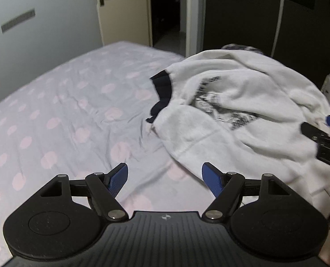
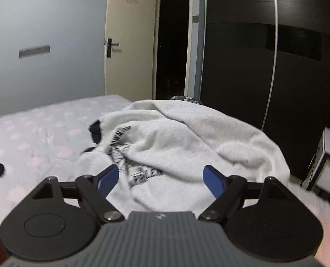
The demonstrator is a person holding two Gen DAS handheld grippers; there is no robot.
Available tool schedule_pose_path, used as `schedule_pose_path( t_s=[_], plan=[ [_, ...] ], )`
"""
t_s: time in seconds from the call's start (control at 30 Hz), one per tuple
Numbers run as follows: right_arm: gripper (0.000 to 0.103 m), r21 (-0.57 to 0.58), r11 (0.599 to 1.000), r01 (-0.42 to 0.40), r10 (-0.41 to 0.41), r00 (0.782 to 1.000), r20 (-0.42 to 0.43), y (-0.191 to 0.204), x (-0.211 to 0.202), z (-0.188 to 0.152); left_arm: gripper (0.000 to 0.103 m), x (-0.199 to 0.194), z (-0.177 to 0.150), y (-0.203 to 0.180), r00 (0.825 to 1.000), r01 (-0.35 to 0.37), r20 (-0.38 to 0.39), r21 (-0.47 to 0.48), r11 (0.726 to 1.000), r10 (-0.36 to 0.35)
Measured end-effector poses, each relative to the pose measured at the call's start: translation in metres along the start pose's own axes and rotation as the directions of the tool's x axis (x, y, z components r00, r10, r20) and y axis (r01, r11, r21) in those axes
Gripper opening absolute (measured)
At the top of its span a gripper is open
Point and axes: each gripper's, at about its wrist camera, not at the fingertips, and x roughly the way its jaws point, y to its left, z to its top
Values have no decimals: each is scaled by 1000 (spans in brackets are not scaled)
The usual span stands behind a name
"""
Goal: Fold clothes
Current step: 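Grasp the sweatshirt hem with the left gripper while the right gripper grasps another hem edge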
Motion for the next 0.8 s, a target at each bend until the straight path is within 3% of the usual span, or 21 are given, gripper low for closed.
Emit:
schedule_pose_path(
  t_s=[0.1,0.23,0.4,0.5,0.6,0.7,0.77,0.8],
  plan=[
    [84,-11,1000,15,-15,999,-38,-4,35,15,87,42,16,22,996,61,-61,-72,995,-66],
    [84,-71,996,57,-60,997,-42,-4,74,36,87,103,27,45,975,155,-133,-184,971,-180],
    [84,-132,989,63,-71,996,-56,-4,123,68,87,179,24,51,944,184,-221,-257,949,-243],
    [85,-166,984,72,-85,993,-75,0,153,84,87,218,13,48,916,200,-277,-310,929,-290],
    [85,-198,977,81,-105,988,-114,2,187,97,87,244,3,41,890,232,-293,-365,902,-348],
    [85,-231,968,101,-138,979,-147,7,213,104,86,262,-3,37,877,245,-291,-414,877,-383],
    [80,-264,954,141,-185,971,-152,10,224,106,77,269,-6,38,864,258,-289,-451,855,-412],
    [74,-272,950,156,-204,966,-158,10,229,106,65,272,-7,38,857,267,-284,-467,843,-429]
  ],
)
